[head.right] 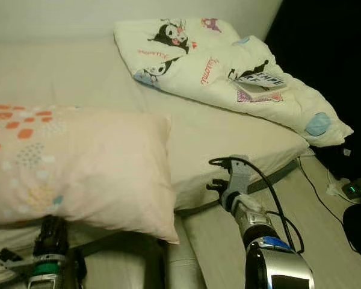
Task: Clean up the room
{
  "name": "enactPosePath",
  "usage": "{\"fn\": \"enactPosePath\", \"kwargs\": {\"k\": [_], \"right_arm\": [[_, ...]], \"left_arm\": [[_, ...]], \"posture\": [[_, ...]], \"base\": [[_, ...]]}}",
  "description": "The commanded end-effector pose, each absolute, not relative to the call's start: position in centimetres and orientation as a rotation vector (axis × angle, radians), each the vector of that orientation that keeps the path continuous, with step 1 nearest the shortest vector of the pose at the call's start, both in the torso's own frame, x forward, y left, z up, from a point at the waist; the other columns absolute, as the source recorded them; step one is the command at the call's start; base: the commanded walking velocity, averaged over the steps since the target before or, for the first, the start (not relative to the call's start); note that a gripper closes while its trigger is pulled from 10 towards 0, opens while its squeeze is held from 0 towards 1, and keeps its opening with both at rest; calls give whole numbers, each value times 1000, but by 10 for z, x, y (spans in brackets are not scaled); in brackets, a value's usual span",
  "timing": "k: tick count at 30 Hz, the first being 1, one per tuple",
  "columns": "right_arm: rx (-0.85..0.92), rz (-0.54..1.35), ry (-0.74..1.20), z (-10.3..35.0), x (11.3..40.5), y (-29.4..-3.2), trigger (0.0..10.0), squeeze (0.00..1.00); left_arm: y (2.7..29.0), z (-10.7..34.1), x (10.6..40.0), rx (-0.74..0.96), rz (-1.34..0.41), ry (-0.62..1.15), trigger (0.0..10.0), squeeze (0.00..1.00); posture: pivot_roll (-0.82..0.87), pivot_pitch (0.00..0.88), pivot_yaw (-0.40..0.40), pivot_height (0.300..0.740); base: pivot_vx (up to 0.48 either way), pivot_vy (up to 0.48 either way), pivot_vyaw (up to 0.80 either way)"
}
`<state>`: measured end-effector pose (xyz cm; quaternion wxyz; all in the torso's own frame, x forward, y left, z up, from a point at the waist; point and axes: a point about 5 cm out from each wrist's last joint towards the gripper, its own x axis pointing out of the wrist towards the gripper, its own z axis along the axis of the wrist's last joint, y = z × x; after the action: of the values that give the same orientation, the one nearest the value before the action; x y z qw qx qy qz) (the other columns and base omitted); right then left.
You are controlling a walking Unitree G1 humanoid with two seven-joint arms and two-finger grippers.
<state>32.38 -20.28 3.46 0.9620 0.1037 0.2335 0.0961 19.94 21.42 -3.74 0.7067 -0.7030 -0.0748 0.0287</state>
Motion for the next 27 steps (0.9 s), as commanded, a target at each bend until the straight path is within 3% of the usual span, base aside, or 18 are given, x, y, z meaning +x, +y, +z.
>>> {"fn": "enactPosePath", "kwargs": {"k": [1, 11, 18, 22, 27], "right_arm": [[214, 200, 473, 36, 324, -205, 10000, 0], [217, 221, 508, 28, 318, -201, 10000, 0], [229, 236, 513, 26, 317, -198, 10000, 0], [234, 236, 514, 26, 317, -197, 10000, 0], [243, 230, 508, 28, 320, -196, 10000, 0]], "left_arm": [[220, -28, 203, -1557, -24, -260, 10000, 0], [244, -27, 173, -1495, -125, -277, 10000, 0], [269, -35, 140, -1475, 28, -307, 10000, 0], [272, -30, 140, -1466, -17, -345, 10000, 0], [263, -10, 172, -1452, -188, -427, 10000, 0]], "posture": [[-191, 48, -86, 560], [-176, 59, -82, 560], [-162, 71, -84, 560], [-155, 67, -82, 560], [-153, 62, -87, 560]], "base": [[0, 0, 0], [0, 0, 0], [0, 0, 0], [0, 0, 0], [0, 0, 0]]}}
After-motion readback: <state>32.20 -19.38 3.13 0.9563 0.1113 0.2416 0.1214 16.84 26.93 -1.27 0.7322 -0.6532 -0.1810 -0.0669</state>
